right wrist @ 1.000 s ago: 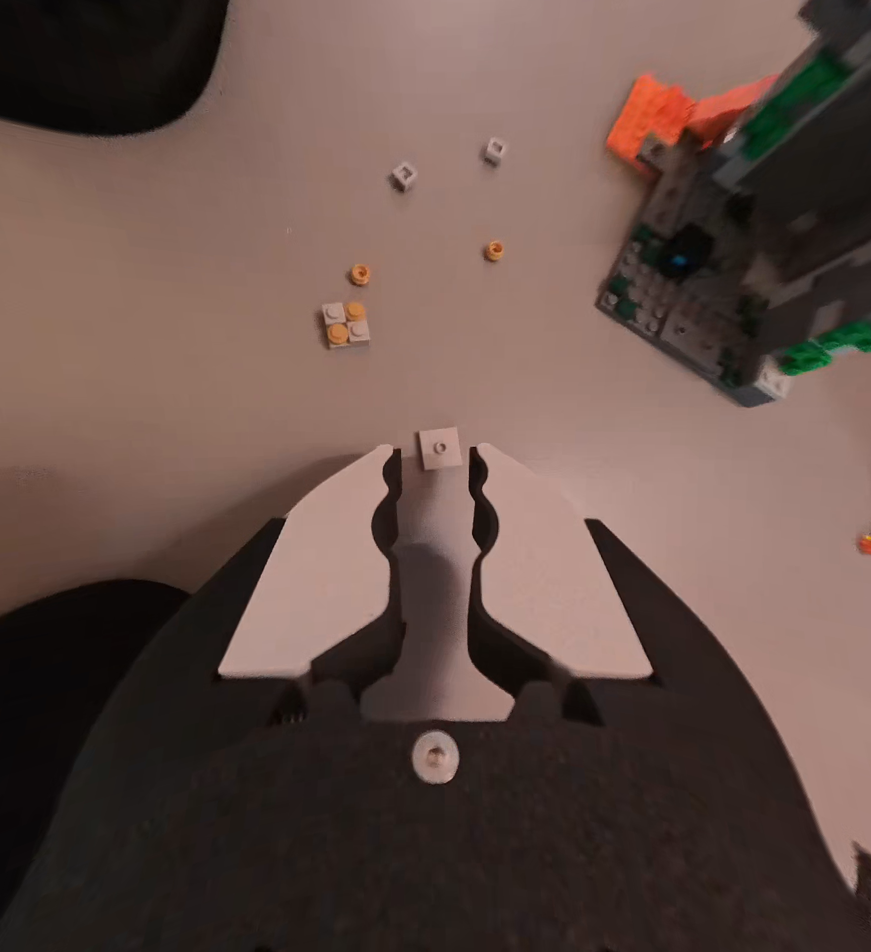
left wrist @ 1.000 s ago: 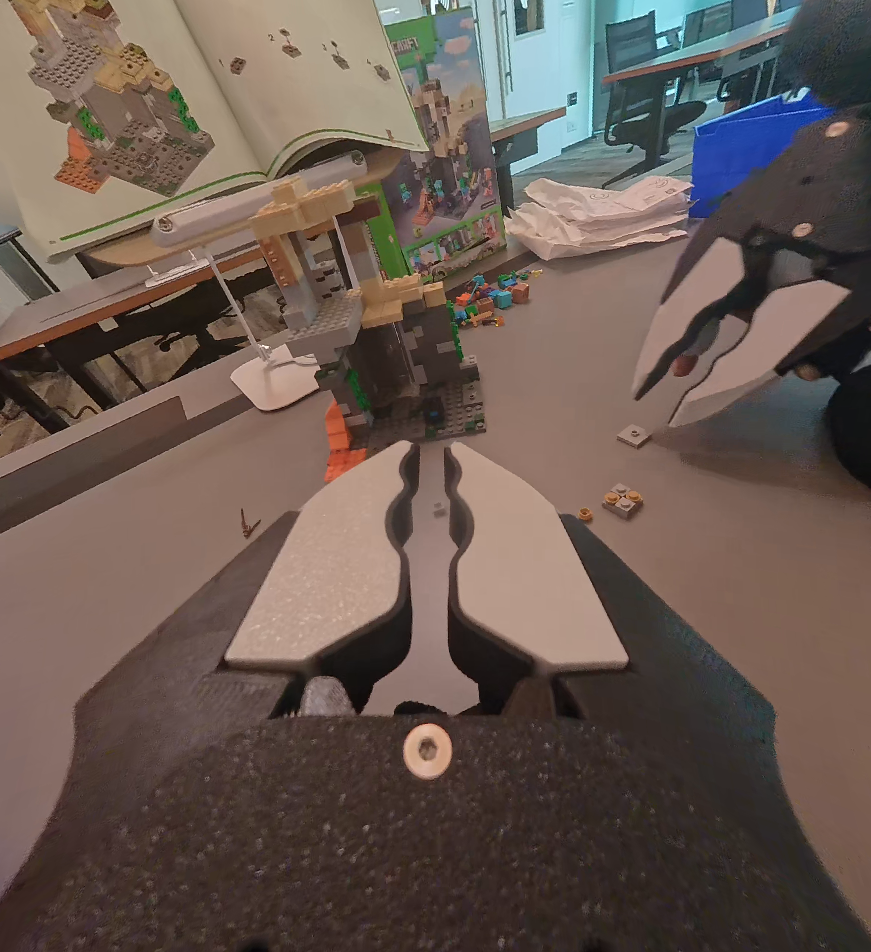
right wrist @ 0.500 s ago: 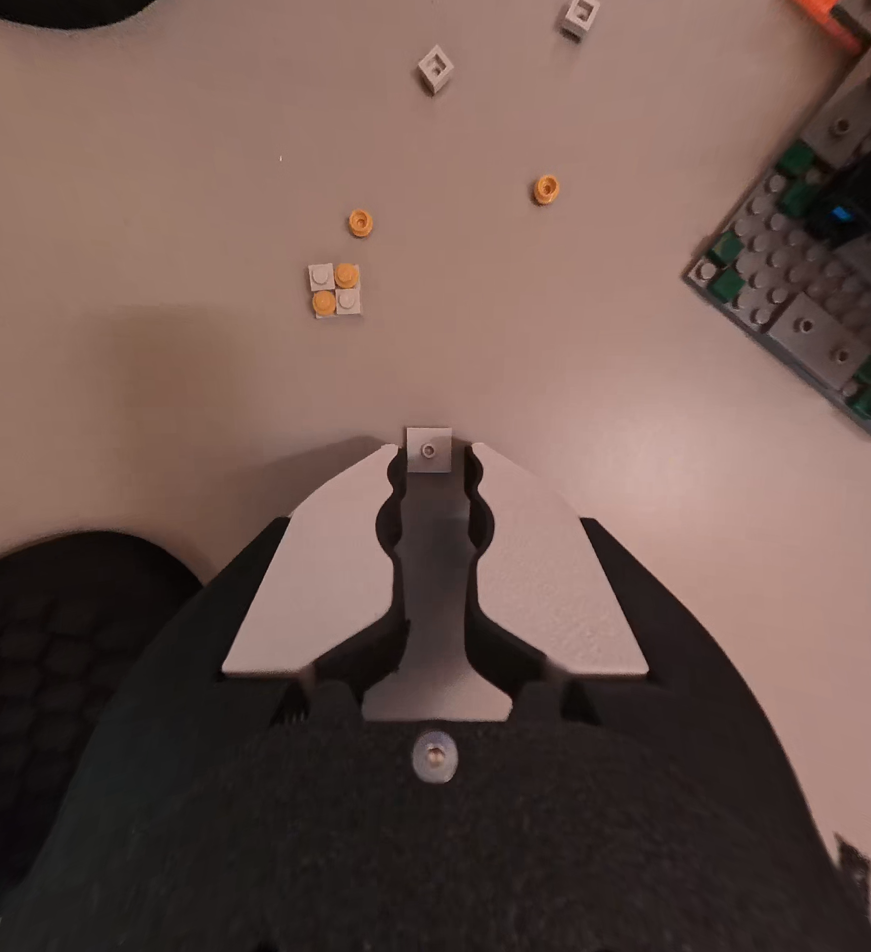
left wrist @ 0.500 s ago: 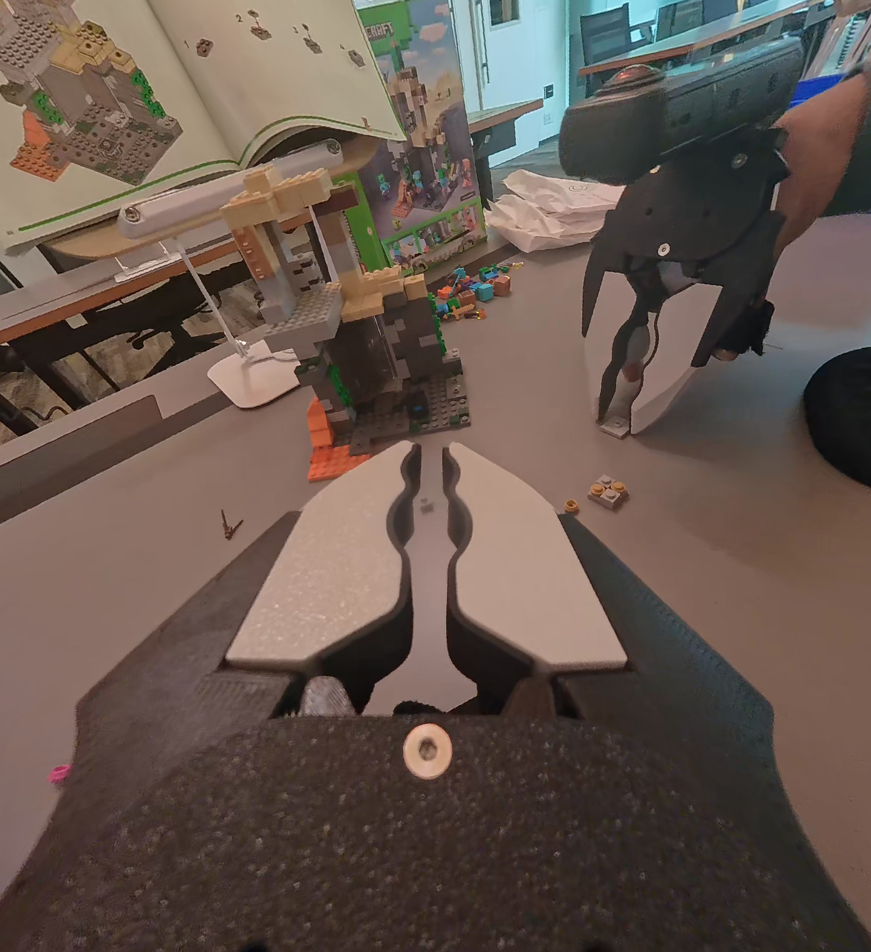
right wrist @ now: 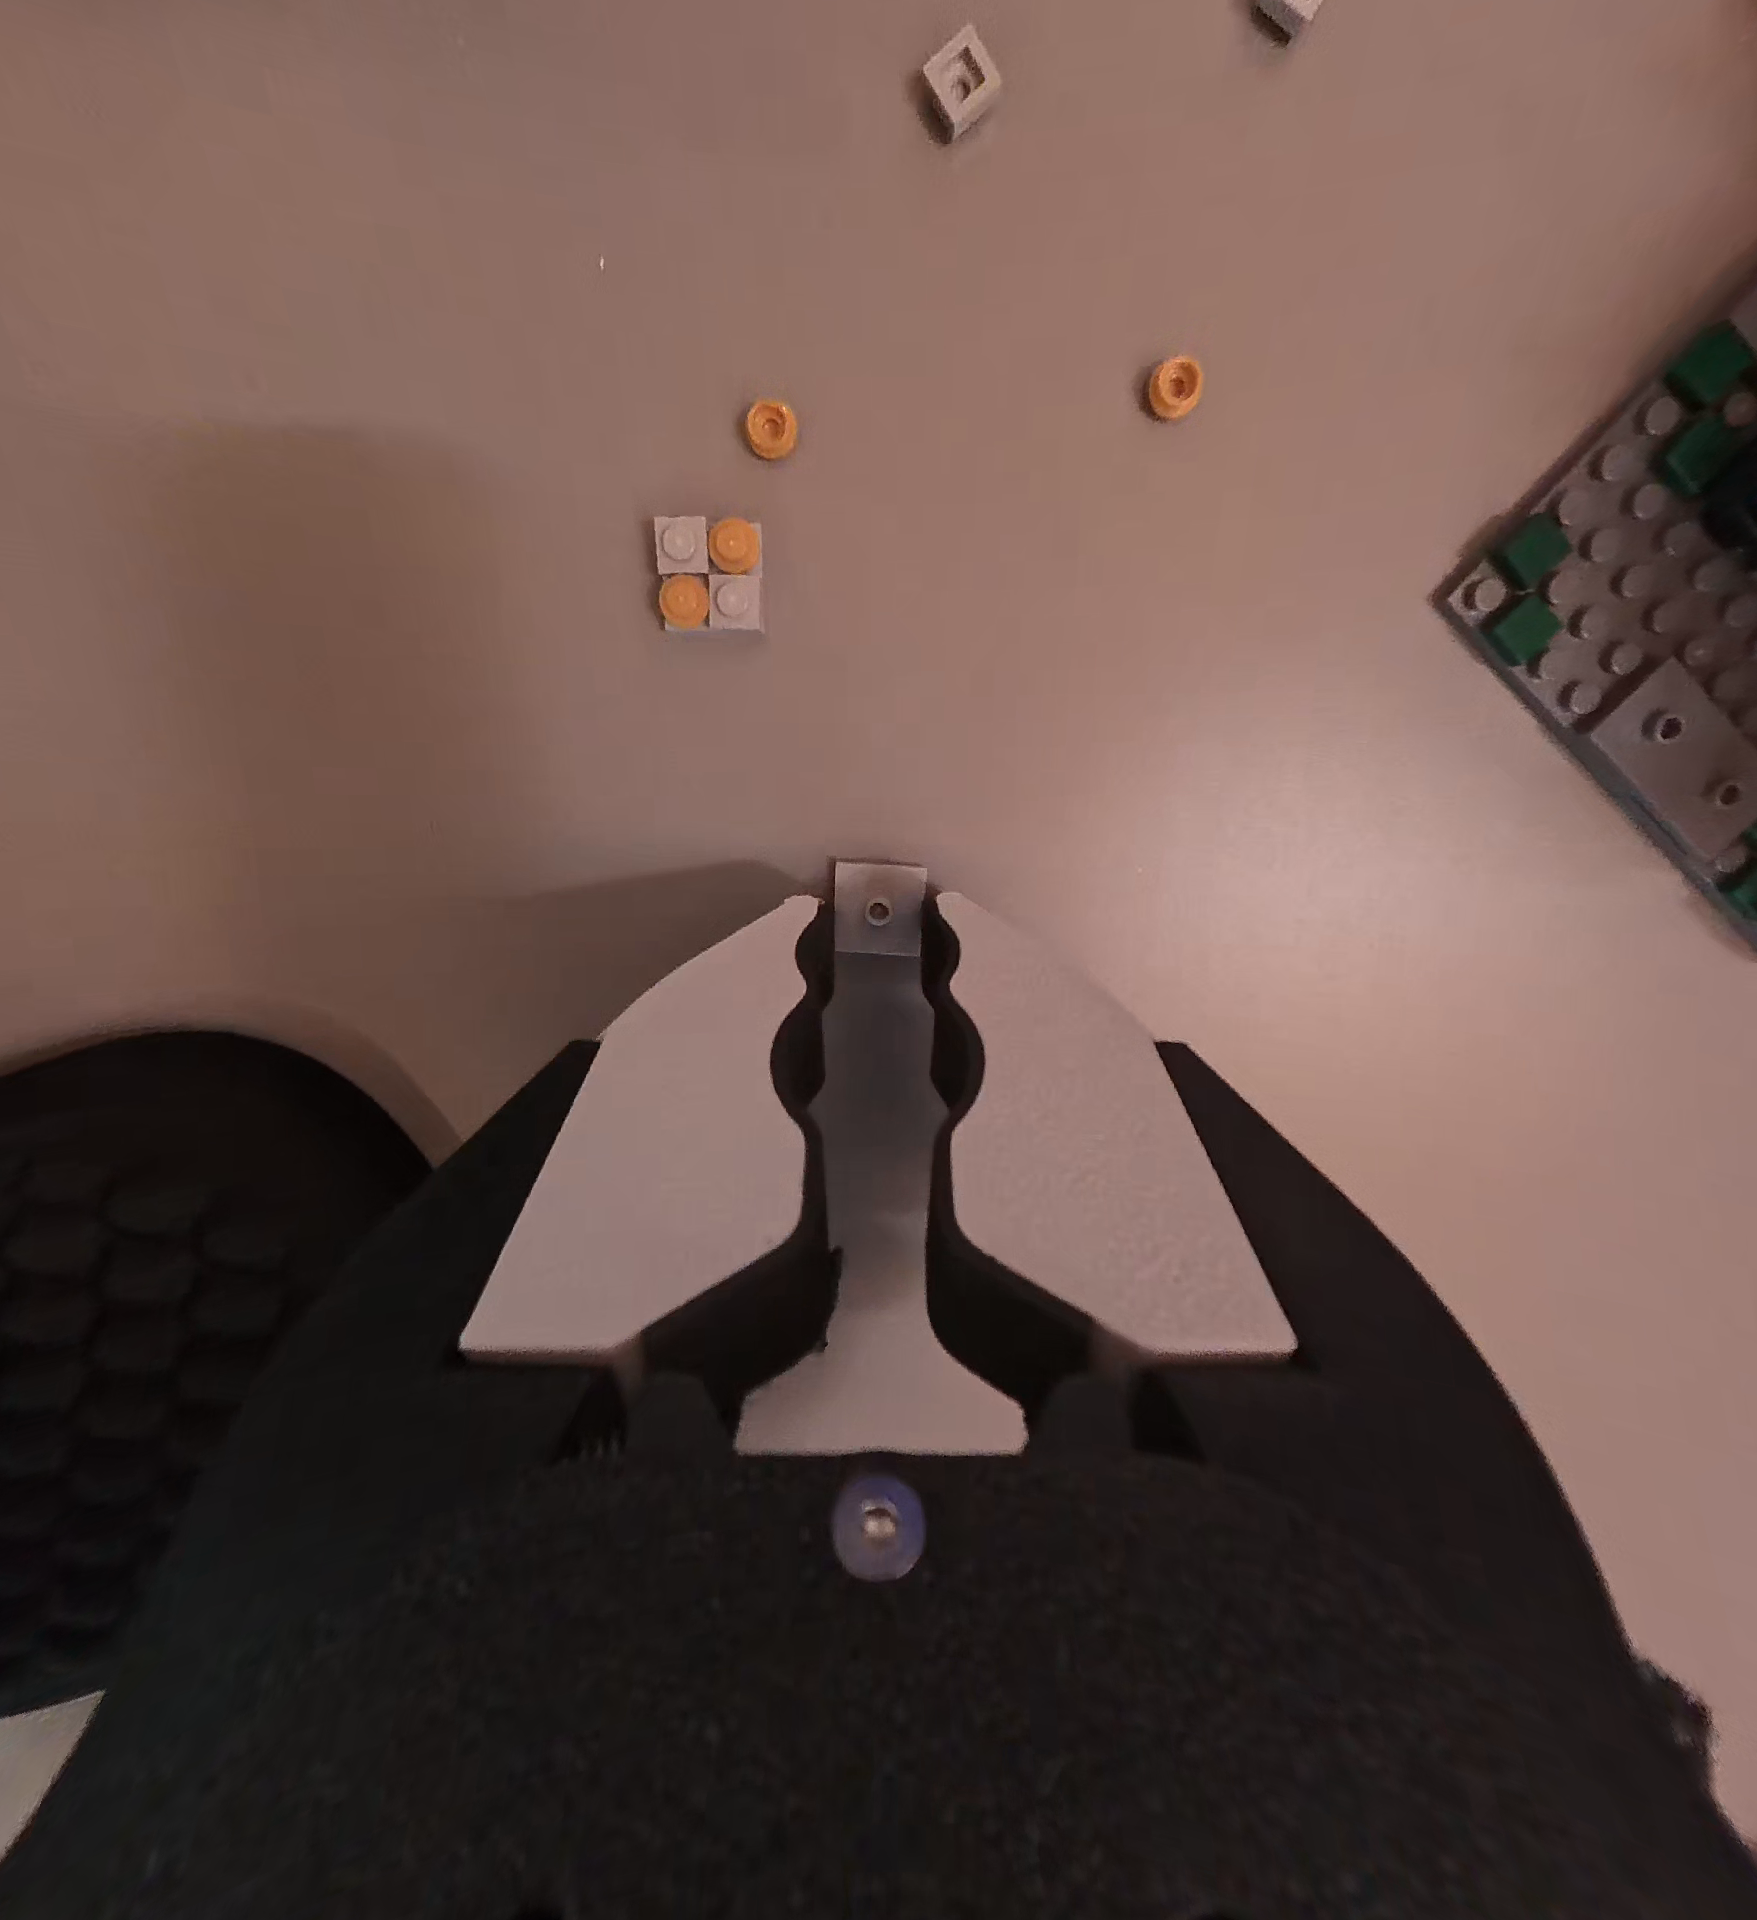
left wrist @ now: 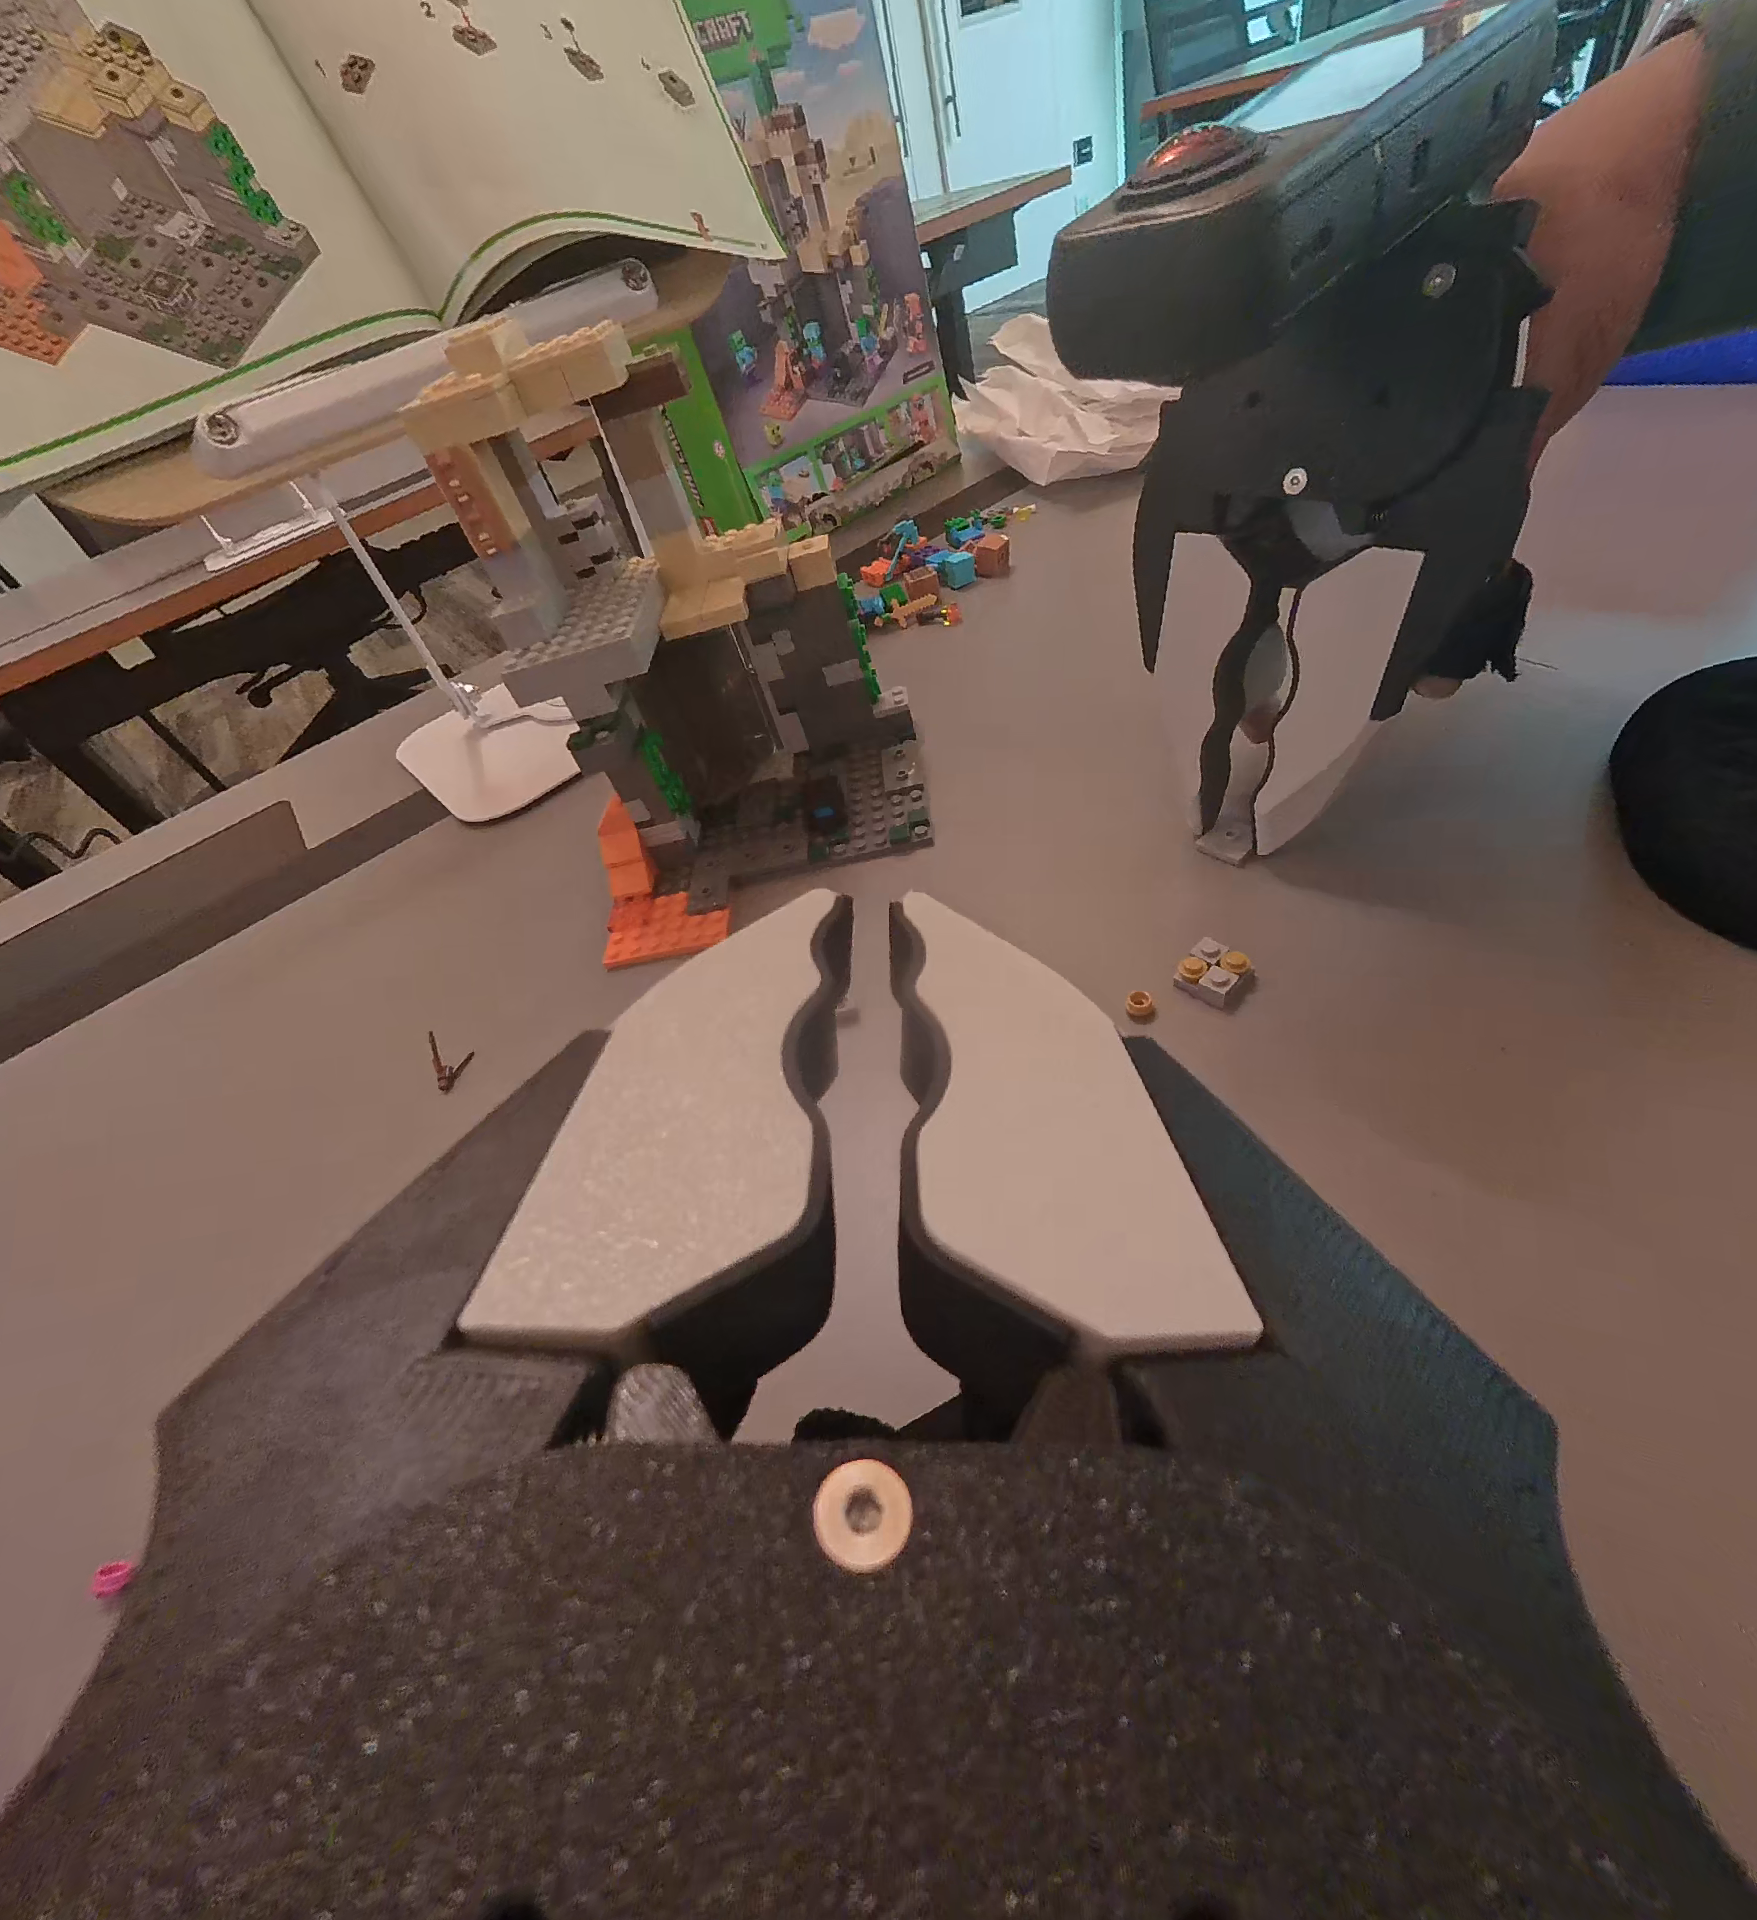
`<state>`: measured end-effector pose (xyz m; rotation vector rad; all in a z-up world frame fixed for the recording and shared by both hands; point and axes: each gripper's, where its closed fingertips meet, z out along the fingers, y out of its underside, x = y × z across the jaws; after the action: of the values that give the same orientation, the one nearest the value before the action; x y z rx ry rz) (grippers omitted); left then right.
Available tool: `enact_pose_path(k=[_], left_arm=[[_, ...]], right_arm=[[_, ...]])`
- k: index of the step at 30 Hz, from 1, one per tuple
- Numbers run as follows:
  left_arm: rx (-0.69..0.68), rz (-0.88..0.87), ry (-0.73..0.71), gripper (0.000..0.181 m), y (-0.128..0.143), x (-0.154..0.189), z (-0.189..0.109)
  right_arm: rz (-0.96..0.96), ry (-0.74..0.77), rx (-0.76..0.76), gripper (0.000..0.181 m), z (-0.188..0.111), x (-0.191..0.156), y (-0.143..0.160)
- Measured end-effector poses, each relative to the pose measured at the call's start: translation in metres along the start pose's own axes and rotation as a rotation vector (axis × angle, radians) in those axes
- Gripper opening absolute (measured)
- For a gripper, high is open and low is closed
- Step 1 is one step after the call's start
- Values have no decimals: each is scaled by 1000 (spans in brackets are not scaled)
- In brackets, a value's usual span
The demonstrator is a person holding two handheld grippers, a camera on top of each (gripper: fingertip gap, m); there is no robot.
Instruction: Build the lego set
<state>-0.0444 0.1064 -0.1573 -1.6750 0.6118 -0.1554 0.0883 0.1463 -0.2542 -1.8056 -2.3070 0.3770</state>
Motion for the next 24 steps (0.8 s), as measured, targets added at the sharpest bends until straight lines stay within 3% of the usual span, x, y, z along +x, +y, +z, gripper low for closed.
enact_pose_path(k=[12,24], left_arm=[[-5,0,9,5,1,1,1],[-4,6,14,5,1,2,0]], right_arm=[[-21,-5,15,15,-1,-10,2],[-89,-7,64,16,-9,-22,-28]])
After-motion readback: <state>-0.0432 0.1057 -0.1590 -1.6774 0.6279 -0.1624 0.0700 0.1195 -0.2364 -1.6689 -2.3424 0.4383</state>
